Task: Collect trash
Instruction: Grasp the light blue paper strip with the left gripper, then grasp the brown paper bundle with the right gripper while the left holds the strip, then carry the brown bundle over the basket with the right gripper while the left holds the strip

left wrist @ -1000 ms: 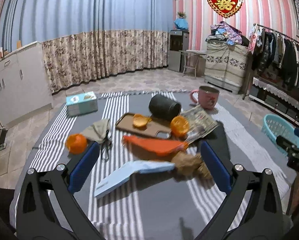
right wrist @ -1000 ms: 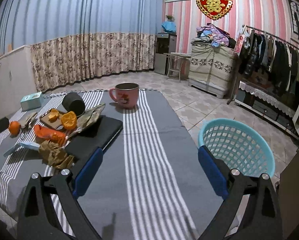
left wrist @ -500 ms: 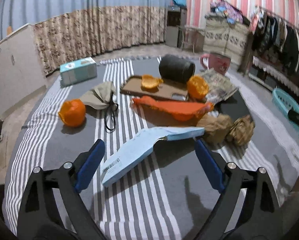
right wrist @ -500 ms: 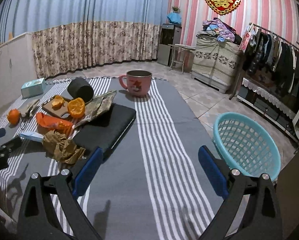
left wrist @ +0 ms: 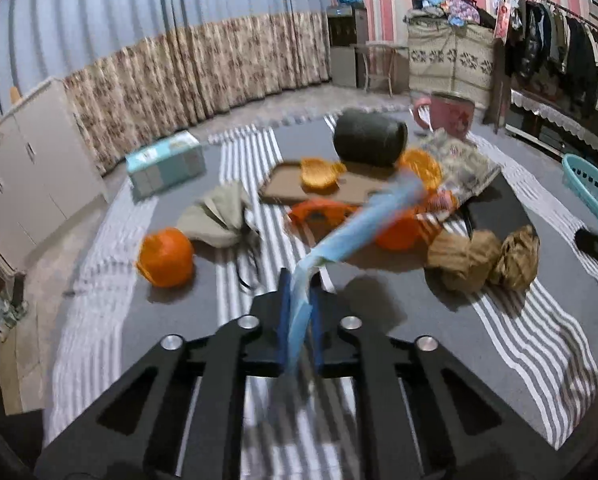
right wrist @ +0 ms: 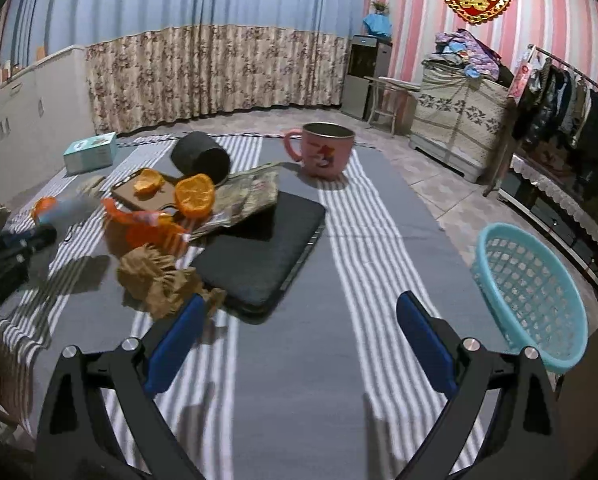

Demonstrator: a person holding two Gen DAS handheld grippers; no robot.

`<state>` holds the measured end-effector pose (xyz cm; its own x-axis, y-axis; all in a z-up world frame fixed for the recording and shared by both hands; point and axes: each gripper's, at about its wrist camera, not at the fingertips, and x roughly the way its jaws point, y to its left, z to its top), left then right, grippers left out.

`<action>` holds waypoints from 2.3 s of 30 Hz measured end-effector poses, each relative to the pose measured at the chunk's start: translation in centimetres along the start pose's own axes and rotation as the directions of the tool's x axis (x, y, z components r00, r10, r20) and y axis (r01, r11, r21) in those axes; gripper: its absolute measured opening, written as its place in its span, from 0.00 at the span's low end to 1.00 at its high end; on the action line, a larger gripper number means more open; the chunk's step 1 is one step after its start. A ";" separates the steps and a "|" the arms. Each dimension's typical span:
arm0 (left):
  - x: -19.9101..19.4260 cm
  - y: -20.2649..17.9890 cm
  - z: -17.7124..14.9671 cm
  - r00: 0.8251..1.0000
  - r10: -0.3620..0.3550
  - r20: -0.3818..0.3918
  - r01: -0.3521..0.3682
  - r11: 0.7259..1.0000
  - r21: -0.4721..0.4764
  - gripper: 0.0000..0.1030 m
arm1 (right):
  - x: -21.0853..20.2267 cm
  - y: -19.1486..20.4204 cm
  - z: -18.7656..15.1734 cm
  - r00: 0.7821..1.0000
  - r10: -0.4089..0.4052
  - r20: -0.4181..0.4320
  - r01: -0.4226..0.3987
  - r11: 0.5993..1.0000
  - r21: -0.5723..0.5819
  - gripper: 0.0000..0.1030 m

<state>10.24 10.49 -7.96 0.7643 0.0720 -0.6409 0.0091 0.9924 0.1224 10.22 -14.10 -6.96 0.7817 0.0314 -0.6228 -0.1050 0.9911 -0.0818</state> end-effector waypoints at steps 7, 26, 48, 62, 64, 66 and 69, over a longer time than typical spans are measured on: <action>-1.6 1.7 1.7 0.998 0.016 0.065 -0.015 1.000 -0.018 0.04 | 1.2 3.6 0.2 0.998 0.052 -0.026 -0.053 0.997 -0.050 0.91; -1.5 3.0 2.5 0.996 0.050 0.078 -0.048 0.998 -0.026 0.04 | 3.3 5.7 -0.1 0.984 0.155 -0.090 -0.164 0.981 -0.100 0.45; -4.0 -12.7 9.8 0.974 -0.115 0.195 0.100 0.991 0.087 0.04 | -2.4 -20.6 3.8 0.990 -0.086 0.108 0.073 0.991 0.116 0.45; -2.6 -26.9 11.9 0.945 -0.272 0.181 0.243 0.955 0.170 0.04 | -0.9 -29.8 2.5 0.977 -0.203 0.069 0.180 0.950 0.255 0.45; -2.3 -28.5 12.0 0.941 -0.290 0.176 0.258 0.949 0.183 0.04 | -0.7 -30.5 2.2 0.977 -0.205 0.061 0.181 0.944 0.276 0.45; -2.2 -30.3 11.9 0.935 -0.312 0.172 0.278 0.941 0.196 0.04 | -0.5 -31.2 1.9 0.974 -0.221 0.048 0.198 0.937 0.288 0.45; -2.2 -32.4 12.0 0.927 -0.333 0.171 0.296 0.932 0.212 0.04 | -0.7 -32.4 1.7 0.972 -0.228 0.046 0.203 0.928 0.314 0.45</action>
<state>16.00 -23.01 -1.44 0.8161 -0.2810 -0.5050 0.3711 0.9247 0.0850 14.18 -46.04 -2.55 0.8126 -0.1899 -0.5510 0.2542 0.9662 0.0419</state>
